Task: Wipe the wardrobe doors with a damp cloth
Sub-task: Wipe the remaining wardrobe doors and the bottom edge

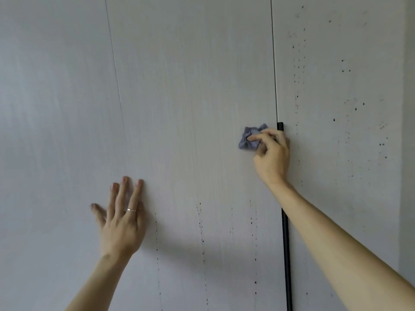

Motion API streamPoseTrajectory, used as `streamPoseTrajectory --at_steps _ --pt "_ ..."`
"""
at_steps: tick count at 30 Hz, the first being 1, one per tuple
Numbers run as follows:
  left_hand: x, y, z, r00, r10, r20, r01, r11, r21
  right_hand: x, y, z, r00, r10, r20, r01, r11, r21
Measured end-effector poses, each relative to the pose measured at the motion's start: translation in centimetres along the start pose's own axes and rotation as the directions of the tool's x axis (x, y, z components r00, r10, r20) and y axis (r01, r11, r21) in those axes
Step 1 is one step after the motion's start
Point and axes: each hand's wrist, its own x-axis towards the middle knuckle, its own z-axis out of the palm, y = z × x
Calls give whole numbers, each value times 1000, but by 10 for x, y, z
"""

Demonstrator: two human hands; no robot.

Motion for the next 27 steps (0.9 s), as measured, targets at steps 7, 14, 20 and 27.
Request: streamPoseTrajectory --at_steps 7,14,20,27 --pt "1 0 4 999 14 -31 -14 1000 -18 -180 28 1 937 -247 248 289 946 -147" --pt "1 -3 0 1000 24 -19 -24 1000 -17 -95 23 -3 988 -116 104 135 970 -201" --pt "1 -1 6 999 16 -49 -17 1000 -20 -155 21 4 993 -51 104 62 992 -111" --pt "0 -3 6 997 45 -60 -47 999 -22 -180 17 -1 815 -382 435 447 893 -53"
